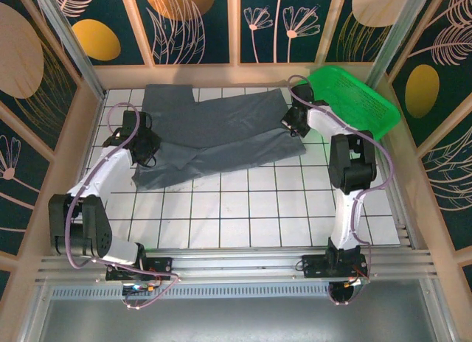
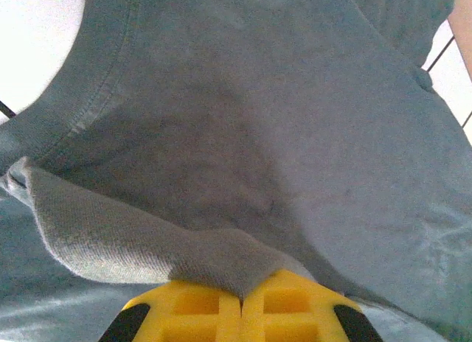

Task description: Fold and stack the t-shirts

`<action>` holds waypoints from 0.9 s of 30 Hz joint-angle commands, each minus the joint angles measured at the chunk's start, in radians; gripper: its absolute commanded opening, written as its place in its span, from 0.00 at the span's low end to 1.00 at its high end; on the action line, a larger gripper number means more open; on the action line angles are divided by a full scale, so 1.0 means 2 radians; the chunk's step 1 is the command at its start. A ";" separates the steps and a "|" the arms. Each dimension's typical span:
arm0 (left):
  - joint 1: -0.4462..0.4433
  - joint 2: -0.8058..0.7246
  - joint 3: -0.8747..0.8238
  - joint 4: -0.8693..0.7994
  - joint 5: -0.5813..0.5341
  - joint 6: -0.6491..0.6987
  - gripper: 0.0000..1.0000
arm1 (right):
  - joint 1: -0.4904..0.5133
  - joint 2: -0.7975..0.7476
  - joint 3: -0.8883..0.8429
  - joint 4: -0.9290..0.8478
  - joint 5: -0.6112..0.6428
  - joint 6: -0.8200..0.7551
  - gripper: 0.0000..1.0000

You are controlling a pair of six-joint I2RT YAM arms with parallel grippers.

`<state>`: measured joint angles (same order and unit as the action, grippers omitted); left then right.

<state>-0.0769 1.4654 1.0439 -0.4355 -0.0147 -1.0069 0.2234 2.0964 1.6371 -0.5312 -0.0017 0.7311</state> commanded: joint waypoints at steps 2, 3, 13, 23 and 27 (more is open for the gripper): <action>0.017 0.024 0.017 0.006 0.002 0.029 0.00 | -0.009 0.018 0.028 -0.010 -0.004 -0.022 0.17; 0.021 0.026 0.018 0.002 0.002 0.030 0.11 | -0.011 0.015 0.030 -0.010 -0.002 -0.027 0.31; 0.028 -0.061 -0.089 0.014 0.048 -0.006 0.50 | -0.010 -0.098 -0.089 0.013 0.018 -0.088 0.62; 0.028 -0.014 -0.157 0.089 0.084 -0.045 0.22 | 0.012 -0.064 -0.127 0.073 -0.026 -0.100 0.18; 0.028 0.034 -0.146 0.107 0.084 -0.044 0.21 | 0.012 -0.014 -0.103 0.050 -0.002 -0.108 0.14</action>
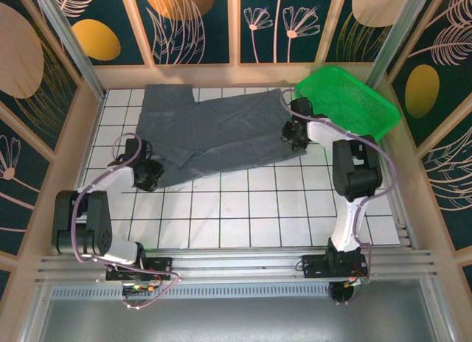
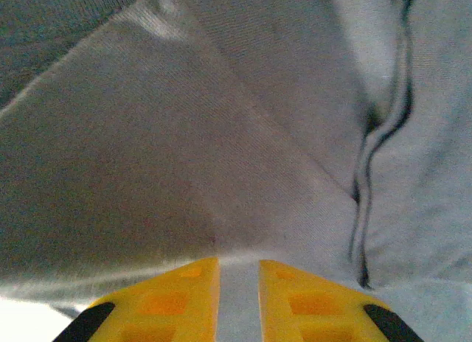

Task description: Fold and stack the t-shirts

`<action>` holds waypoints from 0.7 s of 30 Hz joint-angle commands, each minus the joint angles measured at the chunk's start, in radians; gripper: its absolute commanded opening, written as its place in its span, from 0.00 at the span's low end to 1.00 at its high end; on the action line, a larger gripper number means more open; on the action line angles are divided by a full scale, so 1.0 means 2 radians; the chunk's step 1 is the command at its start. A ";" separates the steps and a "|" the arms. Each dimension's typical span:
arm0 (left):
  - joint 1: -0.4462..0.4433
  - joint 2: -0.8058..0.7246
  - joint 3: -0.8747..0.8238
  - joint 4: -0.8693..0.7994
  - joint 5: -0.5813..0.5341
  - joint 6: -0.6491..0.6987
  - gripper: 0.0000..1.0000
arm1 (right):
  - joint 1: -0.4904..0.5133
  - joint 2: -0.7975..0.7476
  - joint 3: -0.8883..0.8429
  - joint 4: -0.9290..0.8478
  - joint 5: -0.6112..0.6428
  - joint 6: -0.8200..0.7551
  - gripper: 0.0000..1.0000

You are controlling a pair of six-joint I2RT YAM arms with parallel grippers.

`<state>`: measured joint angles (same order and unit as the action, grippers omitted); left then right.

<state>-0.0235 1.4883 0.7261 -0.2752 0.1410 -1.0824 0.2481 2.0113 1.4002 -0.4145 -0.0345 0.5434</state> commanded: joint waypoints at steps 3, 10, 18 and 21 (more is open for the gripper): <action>0.002 0.046 0.025 0.024 -0.006 0.009 0.21 | -0.012 0.035 0.005 -0.037 0.038 -0.001 0.09; 0.002 0.073 0.011 0.011 0.001 0.049 0.23 | -0.042 -0.054 -0.127 -0.053 0.028 0.046 0.08; 0.002 0.012 -0.042 -0.080 -0.066 0.066 0.24 | -0.019 -0.169 -0.275 -0.053 -0.017 0.086 0.09; 0.012 -0.035 -0.074 -0.110 -0.088 0.066 0.25 | -0.004 -0.192 -0.303 -0.054 -0.031 0.094 0.09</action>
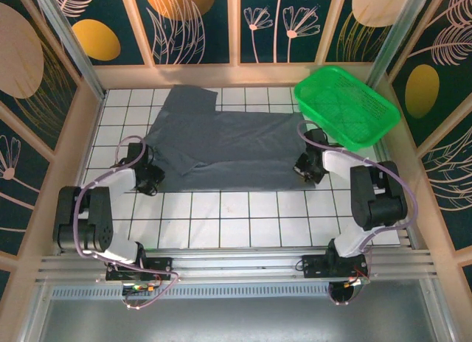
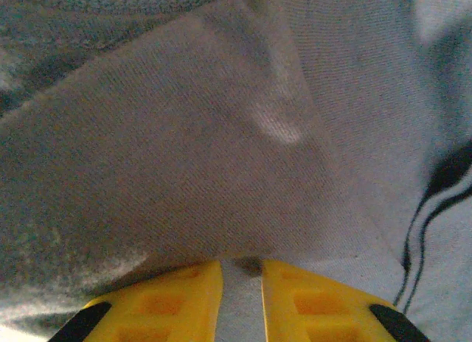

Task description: Fold and stack the t-shirts

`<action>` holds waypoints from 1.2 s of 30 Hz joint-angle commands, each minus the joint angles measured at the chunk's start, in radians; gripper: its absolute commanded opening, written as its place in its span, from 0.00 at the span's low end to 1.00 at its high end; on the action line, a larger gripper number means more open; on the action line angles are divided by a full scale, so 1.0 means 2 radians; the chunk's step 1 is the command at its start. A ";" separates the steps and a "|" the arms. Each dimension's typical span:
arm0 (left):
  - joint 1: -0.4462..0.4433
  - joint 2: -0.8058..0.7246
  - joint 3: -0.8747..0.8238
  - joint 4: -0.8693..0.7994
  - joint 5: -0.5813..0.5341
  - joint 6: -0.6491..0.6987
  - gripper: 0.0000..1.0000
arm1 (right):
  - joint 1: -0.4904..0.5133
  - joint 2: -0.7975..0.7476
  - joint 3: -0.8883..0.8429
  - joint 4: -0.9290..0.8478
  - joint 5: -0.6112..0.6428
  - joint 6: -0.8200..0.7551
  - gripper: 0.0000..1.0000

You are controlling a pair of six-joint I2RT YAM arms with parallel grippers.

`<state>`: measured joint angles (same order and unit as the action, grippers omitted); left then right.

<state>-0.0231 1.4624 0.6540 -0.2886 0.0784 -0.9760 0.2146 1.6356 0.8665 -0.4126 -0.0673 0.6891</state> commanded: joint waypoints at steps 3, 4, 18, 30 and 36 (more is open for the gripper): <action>0.030 -0.059 -0.064 -0.119 -0.054 0.008 0.26 | 0.030 -0.015 -0.048 -0.058 -0.022 0.026 0.10; 0.033 -0.067 -0.069 -0.120 -0.051 0.006 0.27 | 0.034 -0.016 -0.049 -0.060 -0.022 0.027 0.10; 0.029 -0.080 0.035 -0.137 0.028 -0.035 0.48 | 0.121 -0.070 0.031 -0.036 0.044 -0.036 0.43; -0.048 -0.095 -0.031 -0.044 0.103 -0.180 0.47 | 0.157 -0.107 -0.023 0.221 -0.178 -0.034 0.55; -0.048 -0.073 -0.027 -0.031 0.108 -0.179 0.44 | 0.158 -0.102 -0.018 0.209 -0.169 -0.037 0.55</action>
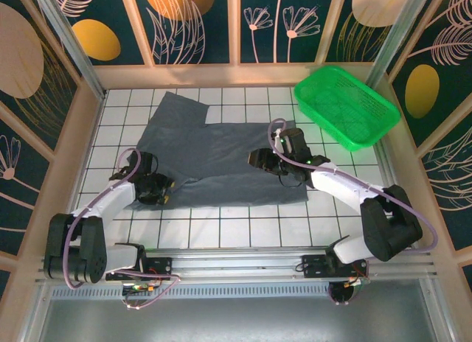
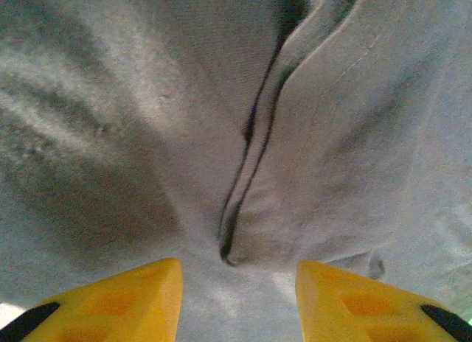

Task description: Fold and stack the t-shirts

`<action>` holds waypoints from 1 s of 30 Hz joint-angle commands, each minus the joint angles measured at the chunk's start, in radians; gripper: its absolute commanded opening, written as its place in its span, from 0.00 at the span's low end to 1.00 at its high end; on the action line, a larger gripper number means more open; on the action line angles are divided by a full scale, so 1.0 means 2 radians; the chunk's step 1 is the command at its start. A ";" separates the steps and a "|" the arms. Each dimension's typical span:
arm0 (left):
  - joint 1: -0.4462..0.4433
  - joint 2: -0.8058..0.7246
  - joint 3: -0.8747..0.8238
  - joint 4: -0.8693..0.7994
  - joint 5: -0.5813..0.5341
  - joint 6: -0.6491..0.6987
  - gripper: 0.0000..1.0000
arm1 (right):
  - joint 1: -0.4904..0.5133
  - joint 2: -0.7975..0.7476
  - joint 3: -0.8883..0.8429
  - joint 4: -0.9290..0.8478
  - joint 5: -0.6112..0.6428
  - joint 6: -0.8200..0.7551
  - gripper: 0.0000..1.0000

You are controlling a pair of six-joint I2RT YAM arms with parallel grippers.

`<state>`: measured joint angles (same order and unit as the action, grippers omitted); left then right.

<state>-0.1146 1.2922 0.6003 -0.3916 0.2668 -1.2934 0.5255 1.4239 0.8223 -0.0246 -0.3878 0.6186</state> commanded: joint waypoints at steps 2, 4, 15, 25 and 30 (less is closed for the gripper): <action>-0.002 0.020 0.000 0.032 0.017 -0.025 0.42 | 0.003 0.005 0.005 0.012 -0.009 -0.002 0.55; -0.003 0.028 0.001 0.041 0.017 -0.027 0.40 | 0.003 0.009 0.006 0.011 -0.011 0.000 0.54; -0.006 0.051 0.033 0.030 0.004 -0.007 0.00 | 0.003 0.020 0.011 -0.006 -0.008 0.001 0.51; -0.046 0.175 0.199 -0.059 -0.041 0.148 0.00 | -0.002 0.031 0.028 -0.022 -0.012 -0.005 0.49; -0.078 0.250 0.286 -0.124 -0.096 0.221 0.00 | -0.012 0.035 0.028 -0.023 -0.015 -0.003 0.48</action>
<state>-0.2436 1.7393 1.1015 -0.5060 0.1627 -0.9867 0.5175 1.4807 0.8520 -0.0574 -0.3992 0.6174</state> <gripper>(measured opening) 0.056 0.480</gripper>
